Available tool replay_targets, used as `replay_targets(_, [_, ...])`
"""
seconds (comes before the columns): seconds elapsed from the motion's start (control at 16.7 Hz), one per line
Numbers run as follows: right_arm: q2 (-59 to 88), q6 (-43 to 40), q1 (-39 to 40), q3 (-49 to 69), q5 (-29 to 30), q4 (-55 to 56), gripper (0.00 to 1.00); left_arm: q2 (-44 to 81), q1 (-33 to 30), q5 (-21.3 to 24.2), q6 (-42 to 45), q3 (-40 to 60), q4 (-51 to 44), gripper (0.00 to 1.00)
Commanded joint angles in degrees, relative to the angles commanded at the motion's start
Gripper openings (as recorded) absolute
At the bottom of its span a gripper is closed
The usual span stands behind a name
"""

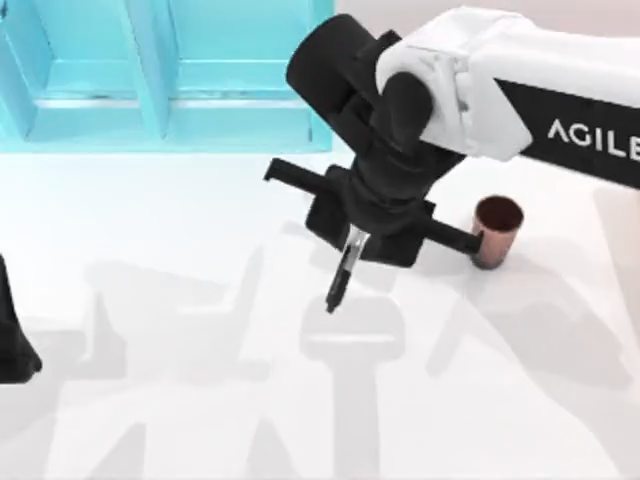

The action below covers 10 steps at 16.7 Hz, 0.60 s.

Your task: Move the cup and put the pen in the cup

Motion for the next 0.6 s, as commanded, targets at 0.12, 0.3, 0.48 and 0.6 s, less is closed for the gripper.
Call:
replay_targets(0.12, [-1.47,-4.49,0.69,-4.04,4.17,7.06,0.00,0.00,0.00,0.00,0.00,0.00,0.00,1.00])
replay_targets(0.3, [-4.20,-12.68,1.70,-11.69,12.09,20.35,0.00,0.00,0.00,0.00,0.00,0.00,0.00,1.00])
replay_targets(0.48, [-7.42,-21.91,2.66,-20.45,21.31,35.79,0.00,0.00,0.00,0.00,0.00,0.00,0.00,1.00])
replay_targets(0.6, [-9.73,-28.30,3.28,-26.52,27.82,46.79,0.00,0.00,0.00,0.00,0.00,0.00,0.00,1.00])
